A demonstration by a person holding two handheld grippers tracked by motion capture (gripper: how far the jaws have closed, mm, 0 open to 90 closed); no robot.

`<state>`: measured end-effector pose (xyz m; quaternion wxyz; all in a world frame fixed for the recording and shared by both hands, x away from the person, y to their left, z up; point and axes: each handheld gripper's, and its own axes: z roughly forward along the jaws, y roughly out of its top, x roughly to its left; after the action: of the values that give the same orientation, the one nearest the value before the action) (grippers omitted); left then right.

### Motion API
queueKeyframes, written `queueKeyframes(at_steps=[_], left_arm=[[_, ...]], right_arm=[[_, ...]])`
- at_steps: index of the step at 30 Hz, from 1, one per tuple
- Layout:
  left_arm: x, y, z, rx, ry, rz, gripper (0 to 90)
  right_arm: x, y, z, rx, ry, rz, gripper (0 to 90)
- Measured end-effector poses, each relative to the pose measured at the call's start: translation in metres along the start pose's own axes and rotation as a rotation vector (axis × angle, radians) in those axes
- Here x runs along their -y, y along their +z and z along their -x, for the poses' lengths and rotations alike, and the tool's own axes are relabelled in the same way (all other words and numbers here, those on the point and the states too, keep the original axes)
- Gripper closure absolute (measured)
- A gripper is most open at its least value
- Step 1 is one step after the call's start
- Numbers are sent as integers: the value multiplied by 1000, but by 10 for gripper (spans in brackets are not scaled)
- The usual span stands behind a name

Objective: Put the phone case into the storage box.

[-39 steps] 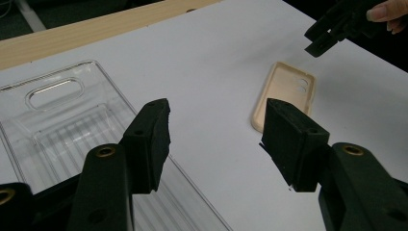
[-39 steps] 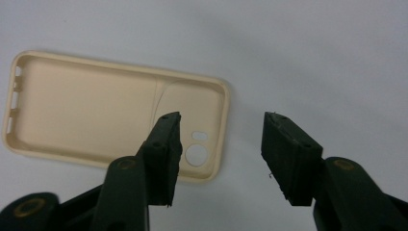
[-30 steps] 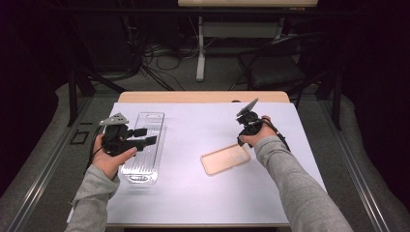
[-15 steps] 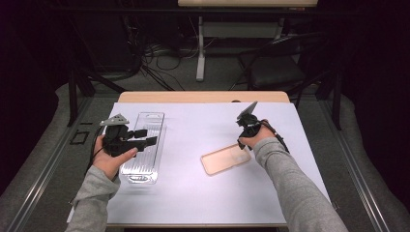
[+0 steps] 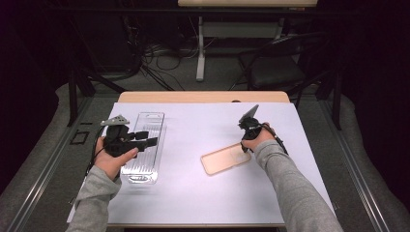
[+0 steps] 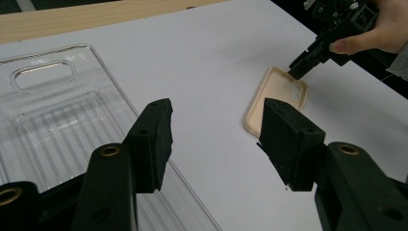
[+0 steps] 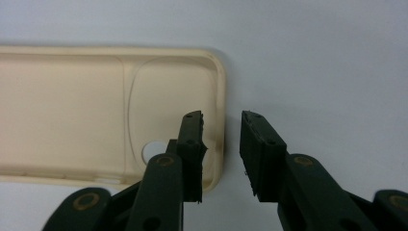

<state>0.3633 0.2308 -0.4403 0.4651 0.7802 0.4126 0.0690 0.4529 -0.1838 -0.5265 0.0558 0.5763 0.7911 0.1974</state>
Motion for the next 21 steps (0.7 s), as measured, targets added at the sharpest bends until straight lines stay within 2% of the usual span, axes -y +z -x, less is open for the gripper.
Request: queueKeyframes(at_steps=[1,2,3,4,6,9,17,19,21], left_arm=[[0,0,0,0,0,0,449],[0,0,0,0,2,0,449],[0,0,0,-1,0,-1,449],[0,1,0,-2,1,-1,449],[0,1,-1,-2,2,-2,449],[0,1,-1,-1,3,-4,459],[1,1,-2,-6,0,-3,459],[1,1,-2,-8,0,-3,459],[1,1,-2,-8,1,-1,458]], right_arm=[[-7,-12,-1,82,-30,-200,710],[-8,-11,2,80,-59,-199,713],[-8,-10,3,76,-59,-194,720],[-7,-10,2,74,-18,-202,728],[-7,-9,4,72,-36,-208,737],[-7,-9,5,82,-36,-233,743],[-7,-6,4,70,-14,-236,787],[-6,-4,4,62,-16,-222,790],[-7,-4,4,65,-18,-233,793]])
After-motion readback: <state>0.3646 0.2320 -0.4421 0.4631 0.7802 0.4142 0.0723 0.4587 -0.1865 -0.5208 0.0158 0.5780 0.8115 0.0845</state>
